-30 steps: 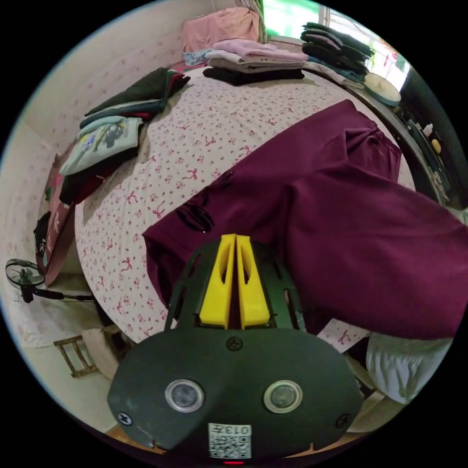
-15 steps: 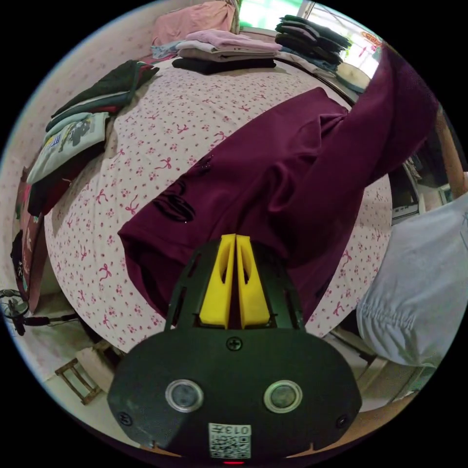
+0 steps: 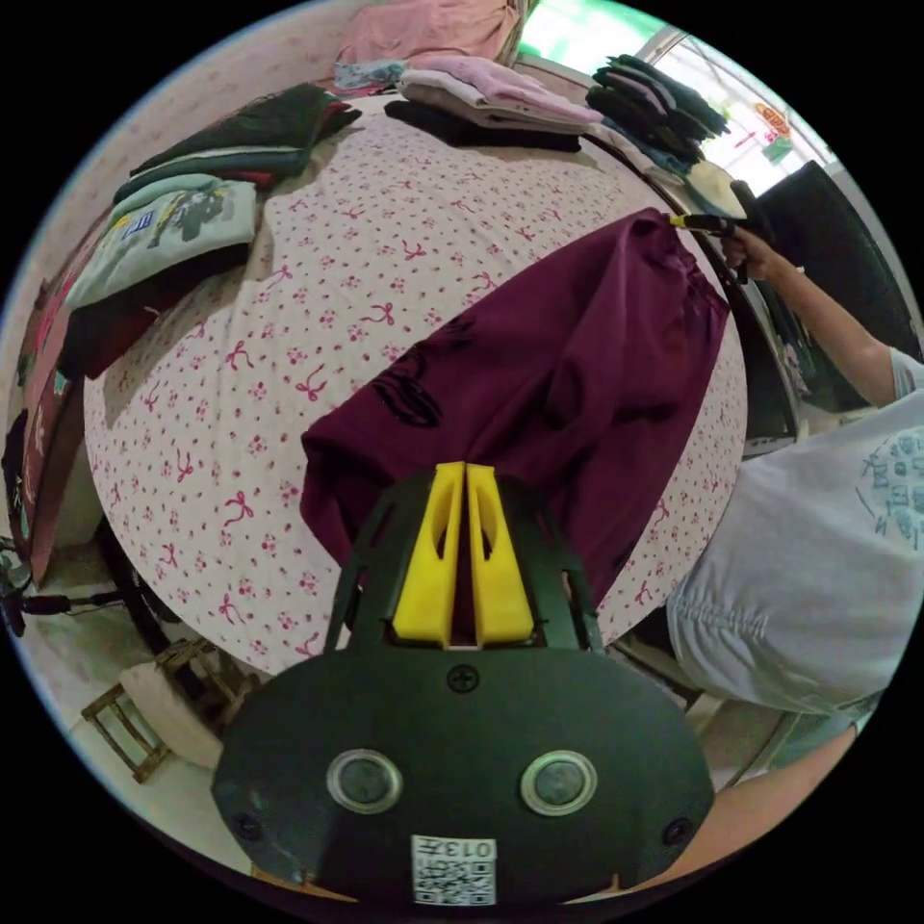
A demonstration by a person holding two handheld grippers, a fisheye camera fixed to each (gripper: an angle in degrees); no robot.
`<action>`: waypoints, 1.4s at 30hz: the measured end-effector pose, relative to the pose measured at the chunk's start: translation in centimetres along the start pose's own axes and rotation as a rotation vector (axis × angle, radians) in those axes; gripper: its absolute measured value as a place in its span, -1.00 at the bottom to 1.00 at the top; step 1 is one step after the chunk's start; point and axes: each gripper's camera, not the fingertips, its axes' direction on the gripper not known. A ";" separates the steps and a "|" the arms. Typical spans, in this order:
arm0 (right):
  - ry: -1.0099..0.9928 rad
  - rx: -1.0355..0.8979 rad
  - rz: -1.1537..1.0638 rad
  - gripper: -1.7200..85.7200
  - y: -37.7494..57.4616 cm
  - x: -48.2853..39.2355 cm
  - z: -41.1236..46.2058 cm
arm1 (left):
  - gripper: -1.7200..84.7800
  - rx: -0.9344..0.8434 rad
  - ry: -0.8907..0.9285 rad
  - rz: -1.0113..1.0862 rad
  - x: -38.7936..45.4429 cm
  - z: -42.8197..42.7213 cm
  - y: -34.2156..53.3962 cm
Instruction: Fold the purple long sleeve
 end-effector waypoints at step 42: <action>0.454 -0.089 -0.779 -0.95 12.3 -24.1 14.5 | -0.96 -0.044 0.116 0.114 1.2 -0.2 -0.6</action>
